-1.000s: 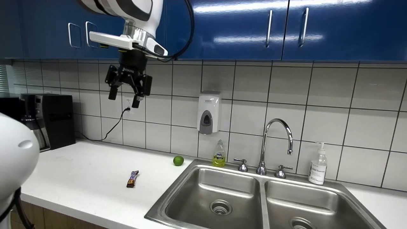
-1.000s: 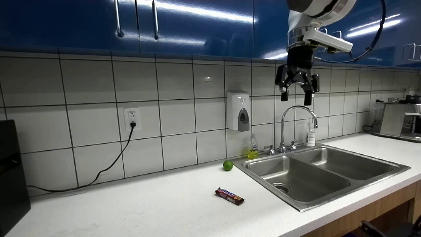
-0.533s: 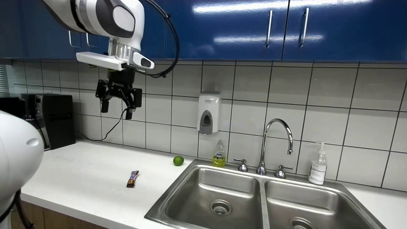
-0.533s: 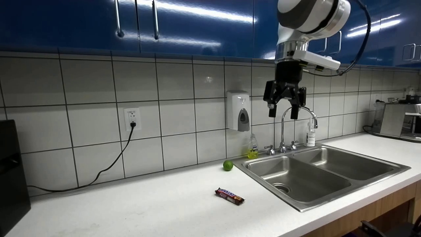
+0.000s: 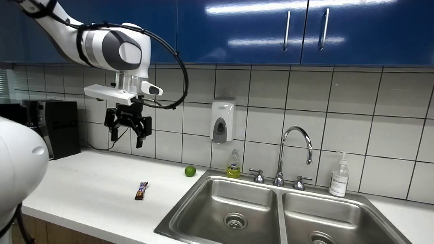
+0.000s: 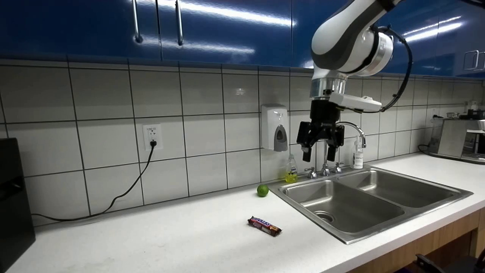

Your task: Put the brown packet in the sink on the left.

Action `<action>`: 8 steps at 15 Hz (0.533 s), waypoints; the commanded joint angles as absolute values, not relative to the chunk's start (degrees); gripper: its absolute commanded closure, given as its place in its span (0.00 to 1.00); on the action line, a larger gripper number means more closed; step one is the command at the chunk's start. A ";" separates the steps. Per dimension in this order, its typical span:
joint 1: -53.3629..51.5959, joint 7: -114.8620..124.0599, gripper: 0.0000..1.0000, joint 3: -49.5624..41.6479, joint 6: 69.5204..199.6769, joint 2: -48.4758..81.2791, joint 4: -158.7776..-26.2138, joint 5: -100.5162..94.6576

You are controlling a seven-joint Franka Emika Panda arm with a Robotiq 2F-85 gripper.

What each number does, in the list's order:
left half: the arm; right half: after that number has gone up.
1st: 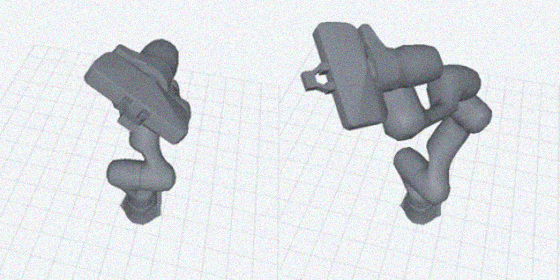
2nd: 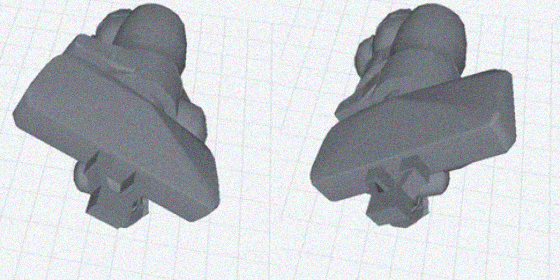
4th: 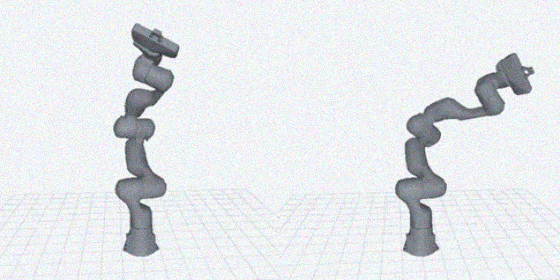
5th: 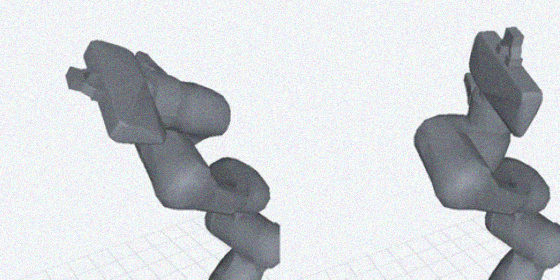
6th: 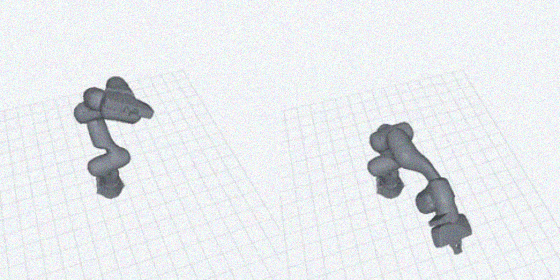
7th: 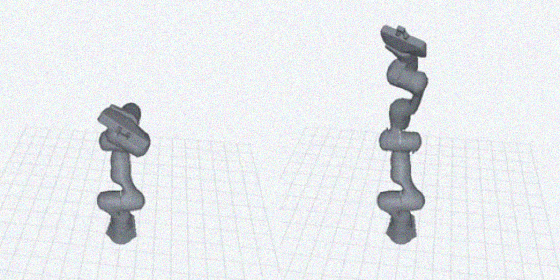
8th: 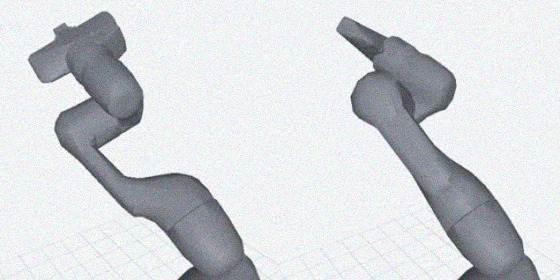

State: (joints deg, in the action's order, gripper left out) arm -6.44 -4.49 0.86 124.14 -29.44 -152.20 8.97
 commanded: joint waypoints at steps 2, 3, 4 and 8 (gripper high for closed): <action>-7.80 -6.95 0.00 1.42 132.32 -21.91 -152.72 9.44; -8.13 -7.27 0.00 1.52 133.90 -20.15 -152.65 9.43; -8.52 -7.62 0.00 1.60 135.33 -18.40 -152.43 9.53; -10.00 -8.27 0.00 2.27 140.36 -11.19 -150.91 10.01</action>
State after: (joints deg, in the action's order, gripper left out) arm -9.48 -6.35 1.21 137.49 -16.38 -153.04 8.97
